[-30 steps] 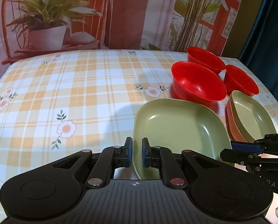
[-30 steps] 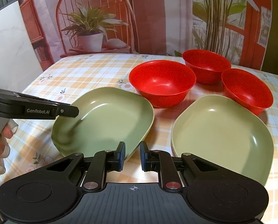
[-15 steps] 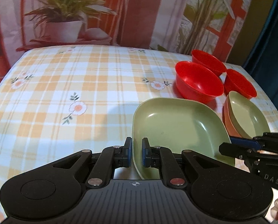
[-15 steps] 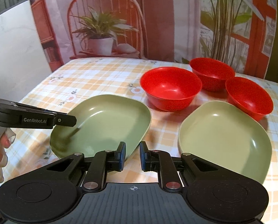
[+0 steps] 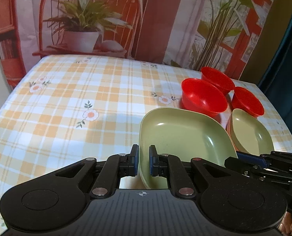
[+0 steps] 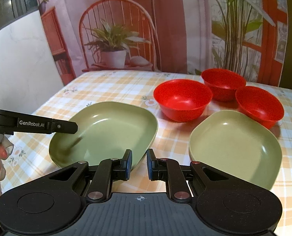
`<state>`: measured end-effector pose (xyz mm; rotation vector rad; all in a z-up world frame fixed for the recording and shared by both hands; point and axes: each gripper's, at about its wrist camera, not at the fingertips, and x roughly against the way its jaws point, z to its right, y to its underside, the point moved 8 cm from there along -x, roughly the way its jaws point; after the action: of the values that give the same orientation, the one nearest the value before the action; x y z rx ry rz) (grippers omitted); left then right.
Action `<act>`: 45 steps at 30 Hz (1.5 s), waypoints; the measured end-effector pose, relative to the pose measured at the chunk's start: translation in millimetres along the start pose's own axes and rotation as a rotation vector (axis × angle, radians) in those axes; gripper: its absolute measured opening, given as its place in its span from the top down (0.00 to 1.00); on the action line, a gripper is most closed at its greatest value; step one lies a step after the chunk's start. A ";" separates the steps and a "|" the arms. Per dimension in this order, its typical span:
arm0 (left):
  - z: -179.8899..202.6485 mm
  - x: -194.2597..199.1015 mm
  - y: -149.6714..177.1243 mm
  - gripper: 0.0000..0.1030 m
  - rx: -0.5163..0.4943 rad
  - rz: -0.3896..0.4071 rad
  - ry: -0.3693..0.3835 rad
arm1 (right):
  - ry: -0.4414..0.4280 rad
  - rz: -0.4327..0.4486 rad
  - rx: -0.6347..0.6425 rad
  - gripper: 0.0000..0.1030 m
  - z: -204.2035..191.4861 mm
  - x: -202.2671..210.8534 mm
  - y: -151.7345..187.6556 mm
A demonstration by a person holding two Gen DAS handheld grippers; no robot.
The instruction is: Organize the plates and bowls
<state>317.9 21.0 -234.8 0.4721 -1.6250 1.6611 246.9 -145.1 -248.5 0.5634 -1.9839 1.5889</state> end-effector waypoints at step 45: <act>176.5 -79.4 -25.5 0.89 -0.369 -0.107 0.143 | 0.195 0.131 -0.353 0.82 158.7 59.5 31.6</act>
<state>346.0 -171.4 -252.1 0.2423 -1.7171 1.2489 158.3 -292.5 -260.9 0.1377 -2.1165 1.2663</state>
